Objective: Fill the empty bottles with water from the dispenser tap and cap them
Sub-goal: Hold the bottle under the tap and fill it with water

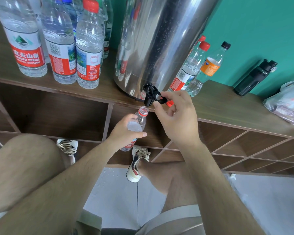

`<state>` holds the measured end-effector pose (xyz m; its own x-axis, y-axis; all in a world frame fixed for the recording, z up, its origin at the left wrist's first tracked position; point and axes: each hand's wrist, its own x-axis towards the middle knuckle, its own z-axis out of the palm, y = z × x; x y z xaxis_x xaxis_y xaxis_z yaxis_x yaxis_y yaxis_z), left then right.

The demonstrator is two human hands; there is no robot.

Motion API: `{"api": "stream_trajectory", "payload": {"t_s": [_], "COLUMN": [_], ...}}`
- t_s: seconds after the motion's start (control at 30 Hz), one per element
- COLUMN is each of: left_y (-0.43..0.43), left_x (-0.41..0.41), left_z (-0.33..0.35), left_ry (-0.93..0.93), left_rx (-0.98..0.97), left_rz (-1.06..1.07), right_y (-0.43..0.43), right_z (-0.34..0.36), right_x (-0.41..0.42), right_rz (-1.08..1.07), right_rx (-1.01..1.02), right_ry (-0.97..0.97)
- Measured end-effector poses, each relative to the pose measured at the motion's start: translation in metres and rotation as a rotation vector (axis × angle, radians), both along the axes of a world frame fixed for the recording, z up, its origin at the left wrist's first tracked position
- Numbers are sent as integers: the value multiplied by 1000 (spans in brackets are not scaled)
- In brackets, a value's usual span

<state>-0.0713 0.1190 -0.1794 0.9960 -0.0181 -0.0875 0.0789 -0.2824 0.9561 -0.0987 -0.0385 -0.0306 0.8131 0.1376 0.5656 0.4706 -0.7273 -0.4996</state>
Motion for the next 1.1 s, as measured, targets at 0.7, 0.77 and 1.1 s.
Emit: {"api": "stream_trajectory", "payload": {"t_s": [0.7,0.77,1.1], "left_y": [-1,-1,-1], "left_x": [0,1,1], "left_z": [-1,-1,-2], "left_ry": [9,10,8], "left_rx": [17,23,26], "left_rz": [-8,-7,-3], "right_y": [0,0,-1], "right_z": [1,1,-1], "right_x": [-1,0,1], "right_rz": [-3,-6,2], "right_rx": [3,3,-9], "right_ry": [3,5,14]}}
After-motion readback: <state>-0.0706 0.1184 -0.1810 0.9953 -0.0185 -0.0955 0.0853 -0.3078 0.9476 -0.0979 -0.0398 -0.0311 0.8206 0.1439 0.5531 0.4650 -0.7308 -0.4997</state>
